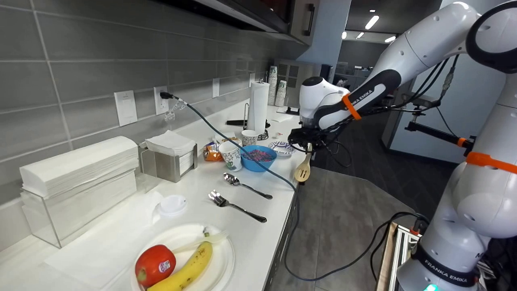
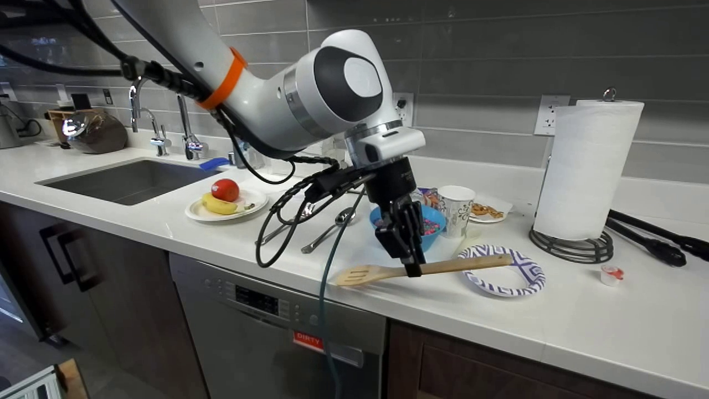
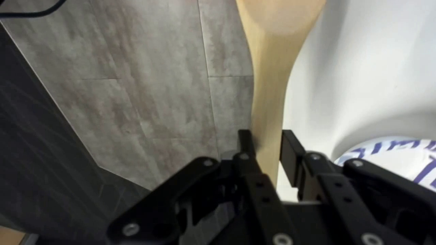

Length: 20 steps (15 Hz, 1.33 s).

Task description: Pick up the cooking stick and scoop some of the contents in the bowl and pour them in the cup

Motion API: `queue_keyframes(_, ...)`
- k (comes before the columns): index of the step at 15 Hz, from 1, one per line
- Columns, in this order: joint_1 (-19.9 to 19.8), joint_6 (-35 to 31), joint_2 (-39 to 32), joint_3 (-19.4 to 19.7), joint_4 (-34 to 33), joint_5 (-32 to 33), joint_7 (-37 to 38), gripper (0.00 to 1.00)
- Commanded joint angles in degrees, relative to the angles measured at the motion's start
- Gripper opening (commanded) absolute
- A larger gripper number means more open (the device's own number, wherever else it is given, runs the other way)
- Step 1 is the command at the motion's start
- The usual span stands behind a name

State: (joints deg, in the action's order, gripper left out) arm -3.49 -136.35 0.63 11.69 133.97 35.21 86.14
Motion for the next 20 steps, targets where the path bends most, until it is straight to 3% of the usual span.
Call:
queue_keyframes(1,-2.9,2.2,4.7,-1.3,2.2,5.4,6.0,0.06)
queue_keyframes(6,-6.1,-1.9,9.7,-2.1,0.7,13.3,12.2,0.06)
queue_keyframes(10,-8.0,-5.8,9.0,-3.6,-4.1,24.1,18.2,0.06)
queue_keyframes(20,-5.7,-7.0,-4.1,-4.5,-15.2,38.8,40.3,0.06)
